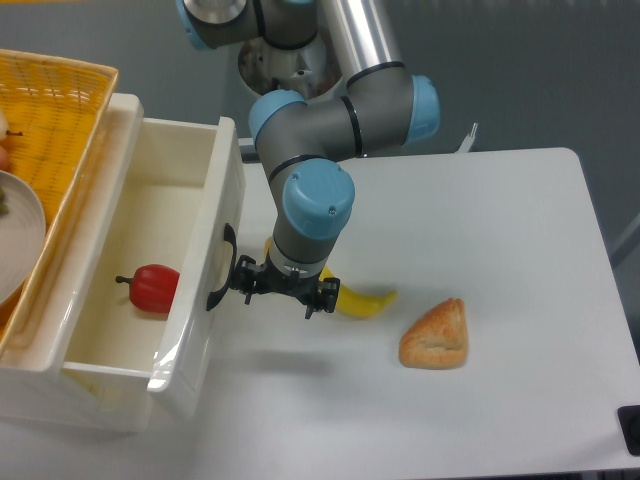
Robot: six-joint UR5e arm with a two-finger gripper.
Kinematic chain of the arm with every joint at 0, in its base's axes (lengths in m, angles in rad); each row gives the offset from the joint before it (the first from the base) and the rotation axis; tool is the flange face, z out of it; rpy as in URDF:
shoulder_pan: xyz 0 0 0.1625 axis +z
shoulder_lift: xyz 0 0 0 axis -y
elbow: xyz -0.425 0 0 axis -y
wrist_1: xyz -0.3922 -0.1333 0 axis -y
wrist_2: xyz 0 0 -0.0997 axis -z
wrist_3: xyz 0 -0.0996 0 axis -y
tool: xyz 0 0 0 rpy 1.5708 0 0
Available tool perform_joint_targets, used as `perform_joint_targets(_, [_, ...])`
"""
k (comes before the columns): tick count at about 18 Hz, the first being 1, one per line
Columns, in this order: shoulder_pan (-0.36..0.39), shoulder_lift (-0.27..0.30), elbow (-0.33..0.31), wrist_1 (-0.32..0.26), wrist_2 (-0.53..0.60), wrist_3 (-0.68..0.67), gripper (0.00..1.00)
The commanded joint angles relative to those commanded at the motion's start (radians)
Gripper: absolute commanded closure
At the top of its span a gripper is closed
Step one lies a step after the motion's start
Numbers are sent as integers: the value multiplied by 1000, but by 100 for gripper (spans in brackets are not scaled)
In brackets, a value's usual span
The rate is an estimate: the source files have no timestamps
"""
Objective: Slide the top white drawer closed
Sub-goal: 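Push the white drawer front inward with the gripper until closed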
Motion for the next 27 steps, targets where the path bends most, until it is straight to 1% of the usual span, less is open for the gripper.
perform_joint_targets(2, [-2, 3, 0, -11, 0, 0, 0])
perform_joint_targets(13, [-35, 14, 0, -18, 0, 0, 0])
perform_joint_targets(17, [-48, 20, -2, -34, 0, -2, 0])
perform_joint_targets(27, [-78, 26, -2, -34, 0, -2, 0])
